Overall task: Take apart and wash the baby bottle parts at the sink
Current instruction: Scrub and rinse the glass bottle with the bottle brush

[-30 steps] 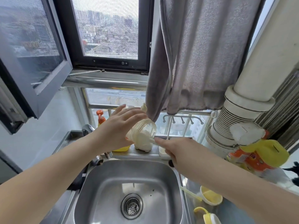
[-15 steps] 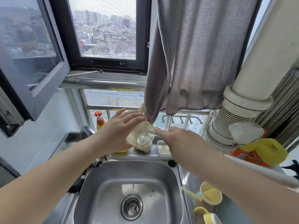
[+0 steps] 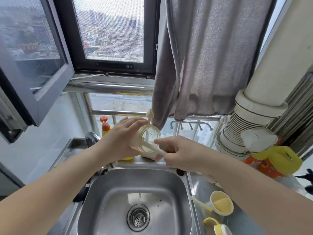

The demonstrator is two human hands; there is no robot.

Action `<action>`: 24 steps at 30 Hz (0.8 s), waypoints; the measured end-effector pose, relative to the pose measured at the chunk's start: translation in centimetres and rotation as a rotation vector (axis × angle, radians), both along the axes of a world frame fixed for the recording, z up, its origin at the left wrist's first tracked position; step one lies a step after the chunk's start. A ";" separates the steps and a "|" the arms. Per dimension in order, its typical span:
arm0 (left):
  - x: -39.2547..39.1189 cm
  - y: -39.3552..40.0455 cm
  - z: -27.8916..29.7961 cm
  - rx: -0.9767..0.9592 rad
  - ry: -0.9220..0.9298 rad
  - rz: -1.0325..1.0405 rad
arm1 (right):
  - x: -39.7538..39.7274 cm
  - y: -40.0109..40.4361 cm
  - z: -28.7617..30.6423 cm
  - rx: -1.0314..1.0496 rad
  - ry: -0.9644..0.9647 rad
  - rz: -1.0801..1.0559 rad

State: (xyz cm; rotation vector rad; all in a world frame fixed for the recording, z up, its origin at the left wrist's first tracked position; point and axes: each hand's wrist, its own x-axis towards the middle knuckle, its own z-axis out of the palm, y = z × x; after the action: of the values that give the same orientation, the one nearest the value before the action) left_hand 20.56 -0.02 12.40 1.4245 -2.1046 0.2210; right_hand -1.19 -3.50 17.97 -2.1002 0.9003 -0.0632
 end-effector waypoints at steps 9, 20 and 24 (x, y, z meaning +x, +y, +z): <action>0.3 0.5 -1.0 -0.007 -0.004 0.019 | -1.6 0.9 -2.2 -0.187 -0.018 -0.065; -0.1 1.1 -1.1 -0.031 0.002 0.002 | -1.5 0.1 -2.3 -0.338 -0.102 -0.159; -0.3 1.3 -0.8 -0.019 0.057 -0.015 | -0.9 0.1 -2.8 -0.347 -0.181 -0.140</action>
State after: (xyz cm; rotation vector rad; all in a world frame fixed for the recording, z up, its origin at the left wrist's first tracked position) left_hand 20.25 1.24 11.56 1.3877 -2.0607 0.1917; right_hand -2.07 -3.36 15.14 -2.2978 0.9777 -0.5077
